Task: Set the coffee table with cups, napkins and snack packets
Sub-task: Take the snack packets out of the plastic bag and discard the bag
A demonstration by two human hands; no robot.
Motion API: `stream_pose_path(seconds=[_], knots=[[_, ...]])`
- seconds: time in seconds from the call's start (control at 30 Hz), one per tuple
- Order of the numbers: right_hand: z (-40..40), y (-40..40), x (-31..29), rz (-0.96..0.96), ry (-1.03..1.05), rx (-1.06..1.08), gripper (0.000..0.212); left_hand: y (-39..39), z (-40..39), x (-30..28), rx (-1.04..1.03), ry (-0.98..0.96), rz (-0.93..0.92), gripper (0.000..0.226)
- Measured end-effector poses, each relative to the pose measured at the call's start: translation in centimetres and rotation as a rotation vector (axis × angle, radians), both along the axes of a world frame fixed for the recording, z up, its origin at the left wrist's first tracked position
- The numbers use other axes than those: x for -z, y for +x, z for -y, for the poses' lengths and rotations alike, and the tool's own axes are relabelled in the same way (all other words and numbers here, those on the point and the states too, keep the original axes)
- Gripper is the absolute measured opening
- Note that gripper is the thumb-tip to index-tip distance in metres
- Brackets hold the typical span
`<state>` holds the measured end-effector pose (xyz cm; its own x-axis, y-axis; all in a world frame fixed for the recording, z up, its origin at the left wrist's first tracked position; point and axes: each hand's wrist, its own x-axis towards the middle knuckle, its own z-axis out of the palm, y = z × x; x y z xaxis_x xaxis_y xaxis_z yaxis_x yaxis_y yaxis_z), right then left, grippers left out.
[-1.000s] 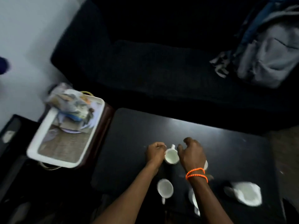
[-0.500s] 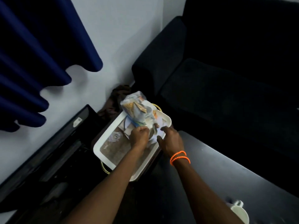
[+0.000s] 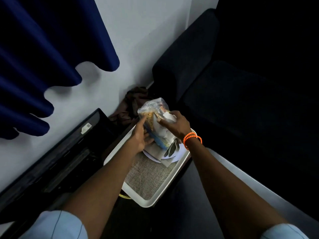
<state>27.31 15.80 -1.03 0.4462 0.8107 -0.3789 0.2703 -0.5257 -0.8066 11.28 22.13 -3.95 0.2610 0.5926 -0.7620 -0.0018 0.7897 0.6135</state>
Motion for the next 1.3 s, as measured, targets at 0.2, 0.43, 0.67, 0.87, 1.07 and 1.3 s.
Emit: stream_pose_path(seconds=[0.2, 0.43, 0.67, 0.87, 1.07, 1.3], knots=[[1.5, 0.2, 1.1, -0.294, 0.139, 0.139, 0.039, -0.3, -0.5, 1.3, 0.008, -0.052, 0.091, 0.050], [4.5, 3.8, 0.3, -0.666, 0.053, 0.195, 0.064, 0.5, 0.1, 0.9, 0.258, 0.143, 0.233, 0.044], [9.7, 7.3, -0.8, -0.915, 0.127, 0.290, 0.092, 4.0, 3.0, -3.1, 0.438, 0.425, 0.104, 0.046], [16.7, 9.6, -1.1, -1.141, 0.272, 0.454, 0.091, 8.0, 8.9, -5.3, 0.751, 1.070, 0.068, 0.048], [25.4, 10.1, 0.0, -0.929, 0.330, 0.555, 0.045, 10.7, 16.0, -3.3, 0.822, 1.409, -0.009, 0.024], [32.3, 7.7, 1.8, -0.573, 0.218, 0.685, 0.040, 10.6, 24.1, 2.1, 0.985, 1.487, -0.261, 0.028]])
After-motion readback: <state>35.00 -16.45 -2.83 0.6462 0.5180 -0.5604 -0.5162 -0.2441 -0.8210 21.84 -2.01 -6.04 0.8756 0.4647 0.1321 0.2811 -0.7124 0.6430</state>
